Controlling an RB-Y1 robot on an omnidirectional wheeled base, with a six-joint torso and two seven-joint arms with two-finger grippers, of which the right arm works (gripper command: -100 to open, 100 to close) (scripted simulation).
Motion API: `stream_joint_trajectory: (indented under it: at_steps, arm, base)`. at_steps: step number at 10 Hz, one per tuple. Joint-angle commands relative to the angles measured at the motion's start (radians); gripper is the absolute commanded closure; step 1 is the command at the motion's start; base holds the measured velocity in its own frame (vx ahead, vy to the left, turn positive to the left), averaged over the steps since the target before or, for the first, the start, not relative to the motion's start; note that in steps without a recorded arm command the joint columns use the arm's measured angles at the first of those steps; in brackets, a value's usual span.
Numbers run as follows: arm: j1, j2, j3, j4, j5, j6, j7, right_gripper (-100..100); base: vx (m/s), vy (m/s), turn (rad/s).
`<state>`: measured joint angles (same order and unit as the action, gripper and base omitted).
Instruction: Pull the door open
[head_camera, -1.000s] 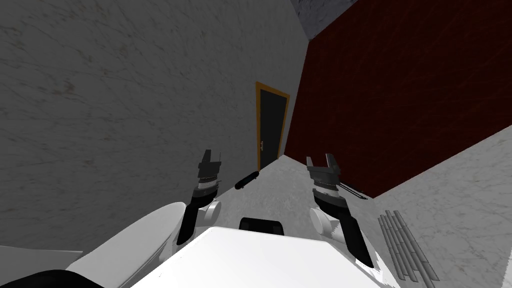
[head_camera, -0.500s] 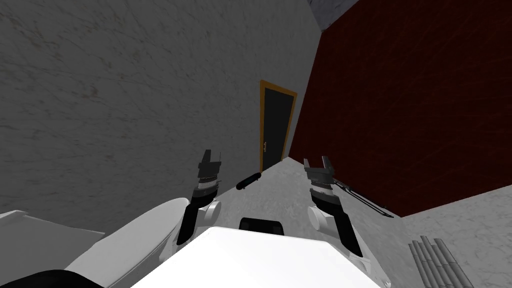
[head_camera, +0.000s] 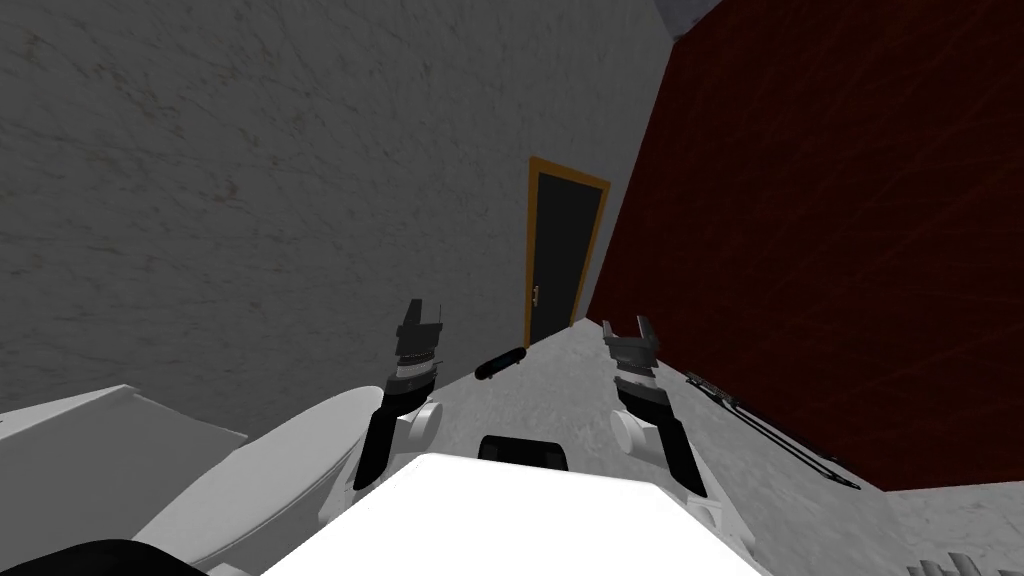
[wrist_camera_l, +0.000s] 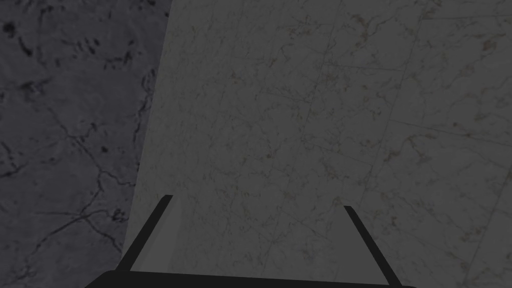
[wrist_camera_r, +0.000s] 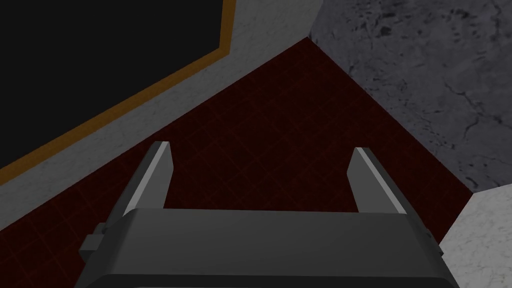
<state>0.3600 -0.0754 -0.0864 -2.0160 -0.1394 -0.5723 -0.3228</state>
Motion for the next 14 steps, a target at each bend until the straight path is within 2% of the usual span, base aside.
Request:
stream_joint_trajectory:
  at_steps: [1,14]
  arm:
    - [-0.017,-0.002,-0.001,0.037,-0.011,-0.006,-0.023,-100]
    - [-0.142,-0.023,-0.011,0.360,-0.113,-0.077,-0.219,-100]
  base:
    - [0.094,-0.076,0.136]
    - [0.071,-0.086,0.178]
